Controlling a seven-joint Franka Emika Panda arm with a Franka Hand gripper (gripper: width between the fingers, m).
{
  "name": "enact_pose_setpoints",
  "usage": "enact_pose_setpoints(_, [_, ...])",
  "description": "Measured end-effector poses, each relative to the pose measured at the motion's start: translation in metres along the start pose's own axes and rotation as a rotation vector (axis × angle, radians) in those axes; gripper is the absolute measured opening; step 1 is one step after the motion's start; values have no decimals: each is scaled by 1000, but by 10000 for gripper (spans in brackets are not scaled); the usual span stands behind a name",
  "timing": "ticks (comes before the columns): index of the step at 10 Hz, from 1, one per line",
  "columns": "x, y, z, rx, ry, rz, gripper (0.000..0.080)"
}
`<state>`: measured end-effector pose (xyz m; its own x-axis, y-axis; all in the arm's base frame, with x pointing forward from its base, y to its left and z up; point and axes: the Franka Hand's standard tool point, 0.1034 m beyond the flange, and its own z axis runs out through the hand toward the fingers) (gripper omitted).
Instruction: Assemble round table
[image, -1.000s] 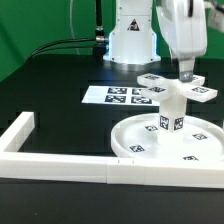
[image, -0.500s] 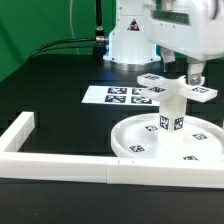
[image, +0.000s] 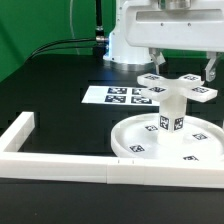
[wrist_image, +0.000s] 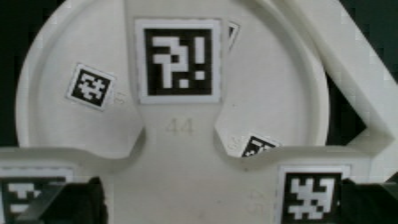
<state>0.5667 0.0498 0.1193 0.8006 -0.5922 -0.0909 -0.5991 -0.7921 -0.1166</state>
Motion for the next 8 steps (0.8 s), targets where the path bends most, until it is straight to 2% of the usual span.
enact_pose_setpoints(3, [3,1,-3,-27,3,-396,648])
enact_pose_setpoints(5, [4,-2,-6,-60,-27,-670,648])
enact_pose_setpoints(8, [5,-6,-7,-71,-40,-840,648])
